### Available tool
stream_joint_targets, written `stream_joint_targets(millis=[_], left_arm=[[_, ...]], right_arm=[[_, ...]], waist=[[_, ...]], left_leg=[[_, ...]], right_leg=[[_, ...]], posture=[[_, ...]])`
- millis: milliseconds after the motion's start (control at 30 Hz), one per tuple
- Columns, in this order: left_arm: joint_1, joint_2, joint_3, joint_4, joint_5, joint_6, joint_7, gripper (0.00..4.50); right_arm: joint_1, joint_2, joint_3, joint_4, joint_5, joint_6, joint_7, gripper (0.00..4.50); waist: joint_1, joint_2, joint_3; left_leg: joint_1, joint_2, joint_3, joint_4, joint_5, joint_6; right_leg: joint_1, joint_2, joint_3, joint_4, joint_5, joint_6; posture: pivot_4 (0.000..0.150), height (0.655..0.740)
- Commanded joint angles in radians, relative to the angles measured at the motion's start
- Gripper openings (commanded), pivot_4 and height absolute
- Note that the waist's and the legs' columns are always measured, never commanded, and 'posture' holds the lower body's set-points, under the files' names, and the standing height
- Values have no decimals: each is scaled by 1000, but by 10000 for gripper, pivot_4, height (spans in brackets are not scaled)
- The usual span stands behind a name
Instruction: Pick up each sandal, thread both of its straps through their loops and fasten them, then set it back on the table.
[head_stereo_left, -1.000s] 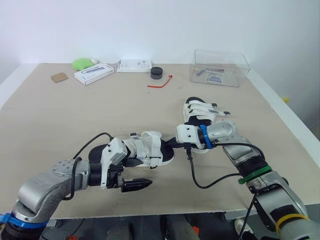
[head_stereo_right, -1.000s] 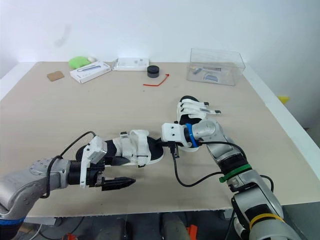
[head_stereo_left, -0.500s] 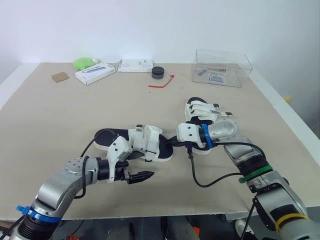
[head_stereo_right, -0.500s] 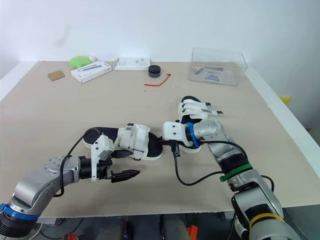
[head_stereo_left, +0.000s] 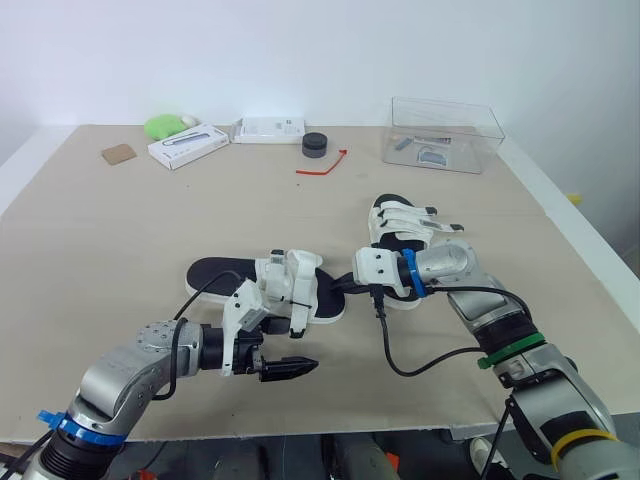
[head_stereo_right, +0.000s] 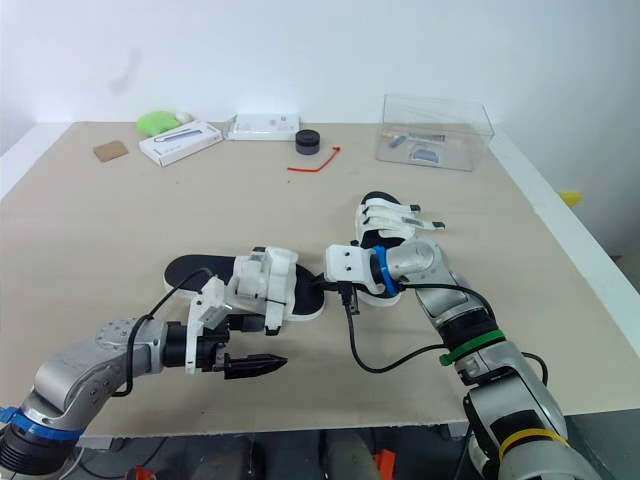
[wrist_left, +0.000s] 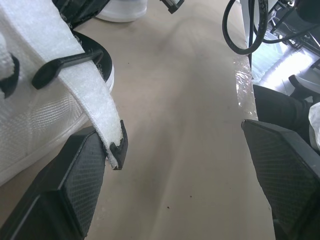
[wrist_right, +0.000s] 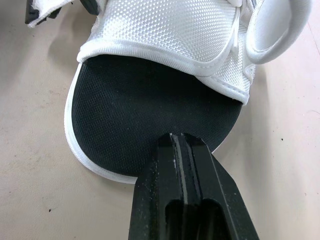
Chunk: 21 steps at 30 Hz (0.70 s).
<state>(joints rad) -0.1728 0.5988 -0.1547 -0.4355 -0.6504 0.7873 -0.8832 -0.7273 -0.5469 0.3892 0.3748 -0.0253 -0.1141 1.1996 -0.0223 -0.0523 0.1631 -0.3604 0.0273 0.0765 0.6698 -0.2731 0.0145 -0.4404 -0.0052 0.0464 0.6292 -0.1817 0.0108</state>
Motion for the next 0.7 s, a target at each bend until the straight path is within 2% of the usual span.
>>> stream_joint_targets(millis=[33, 100, 167, 200, 233, 367, 400, 433, 467, 700], left_arm=[[-16, -14, 45, -38, -78, 29, -3, 43116], [-16, -20, 69, -43, -126, 54, 4, 43116], [-24, -30, 86, -34, -151, 74, 23, 37447], [-32, -37, 90, -24, -152, 82, 37, 36269], [-40, -43, 92, -15, -150, 87, 52, 29797], [-60, -55, 83, 15, -138, 104, 77, 10803], [-58, -48, 73, 15, -131, 104, 70, 6522], [-51, -40, 61, 14, -121, 99, 59, 5492], [-45, -33, 55, 12, -118, 98, 47, 250], [4, 28, 63, -25, -158, 121, -19, 250]], right_arm=[[42, -23, 40, 39, -75, 33, 4, 0], [45, -25, 40, 37, -75, 33, 4, 0], [46, -25, 41, 35, -75, 34, 3, 0], [47, -25, 41, 34, -75, 34, 2, 0], [46, -24, 41, 35, -75, 35, 2, 0], [43, -21, 41, 37, -75, 35, 0, 0], [42, -20, 41, 38, -75, 35, 0, 0], [41, -19, 41, 39, -75, 35, -1, 0], [39, -19, 41, 39, -75, 35, -1, 0], [35, -18, 41, 42, -76, 35, -2, 0]], waist=[[0, 0, 0], [0, 0, 0], [0, 0, 0], [0, 0, 0], [0, 0, 0], [0, 0, 0], [0, 0, 0], [0, 0, 0], [0, 0, 0], [-1, 0, 0]], left_leg=[[0, 0, 0, 0, 0, 0], [0, 0, 0, 0, 0, 0], [0, 0, 0, 0, 0, 0], [0, 0, 0, 0, 0, 0], [0, 0, 0, 0, 0, 0], [0, 0, 0, 0, 0, 0], [0, 0, 0, 0, 0, 0], [0, 0, 0, 0, 0, 0], [0, 0, 0, 0, 0, 0], [0, 0, 0, 0, 0, 0]], right_leg=[[0, 0, 0, 0, 0, 0], [0, 0, 0, 0, 0, 0], [0, 0, 0, 0, 0, 0], [0, 0, 0, 0, 0, 0], [0, 0, 0, 0, 0, 0], [0, 0, 0, 0, 0, 0], [0, 0, 0, 0, 0, 0], [0, 0, 0, 0, 0, 0], [0, 0, 0, 0, 0, 0], [0, 0, 0, 0, 0, 0]], posture=[[1500, 7400], [1500, 7400], [1500, 7400], [1500, 7400], [1500, 7400], [1500, 7400], [1500, 7400], [1500, 7400], [1500, 7400], [1500, 7400]])
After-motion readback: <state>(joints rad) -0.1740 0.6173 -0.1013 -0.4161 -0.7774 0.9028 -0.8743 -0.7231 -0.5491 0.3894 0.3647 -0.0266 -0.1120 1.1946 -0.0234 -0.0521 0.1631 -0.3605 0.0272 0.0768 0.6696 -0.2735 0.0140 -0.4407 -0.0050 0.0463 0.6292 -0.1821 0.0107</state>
